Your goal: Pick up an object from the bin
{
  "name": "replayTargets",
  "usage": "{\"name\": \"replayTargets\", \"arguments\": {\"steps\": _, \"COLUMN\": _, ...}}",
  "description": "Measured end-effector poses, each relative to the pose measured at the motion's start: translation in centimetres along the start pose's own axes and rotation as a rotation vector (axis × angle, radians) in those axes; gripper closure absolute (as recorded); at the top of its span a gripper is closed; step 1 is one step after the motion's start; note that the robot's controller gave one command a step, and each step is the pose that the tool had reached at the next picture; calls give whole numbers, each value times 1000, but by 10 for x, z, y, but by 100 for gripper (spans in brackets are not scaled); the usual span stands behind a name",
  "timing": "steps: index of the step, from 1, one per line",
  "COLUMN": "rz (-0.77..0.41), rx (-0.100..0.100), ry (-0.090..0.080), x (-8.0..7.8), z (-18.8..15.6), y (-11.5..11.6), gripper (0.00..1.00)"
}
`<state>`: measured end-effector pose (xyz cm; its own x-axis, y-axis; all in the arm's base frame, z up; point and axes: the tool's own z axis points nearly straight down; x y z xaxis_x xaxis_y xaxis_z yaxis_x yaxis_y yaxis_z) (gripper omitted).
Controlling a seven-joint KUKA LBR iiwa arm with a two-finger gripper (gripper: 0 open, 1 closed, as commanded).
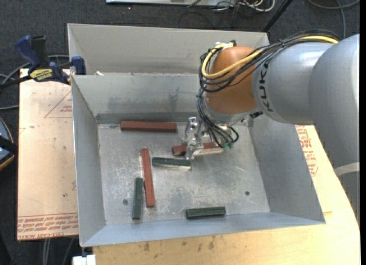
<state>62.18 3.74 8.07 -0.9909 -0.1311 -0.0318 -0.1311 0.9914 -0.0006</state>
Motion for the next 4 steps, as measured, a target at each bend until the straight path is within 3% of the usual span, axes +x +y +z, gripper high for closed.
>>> {"name": "replayTargets", "arguments": {"steps": 2, "rz": 1, "rx": 0, "ry": 4, "x": 0, "z": -1, "y": 0, "gripper": 100}}
{"name": "replayTargets", "arguments": {"steps": 4, "rz": 1, "rx": -2, "ry": 27, "x": 3, "z": -9, "y": 0, "gripper": 100}}
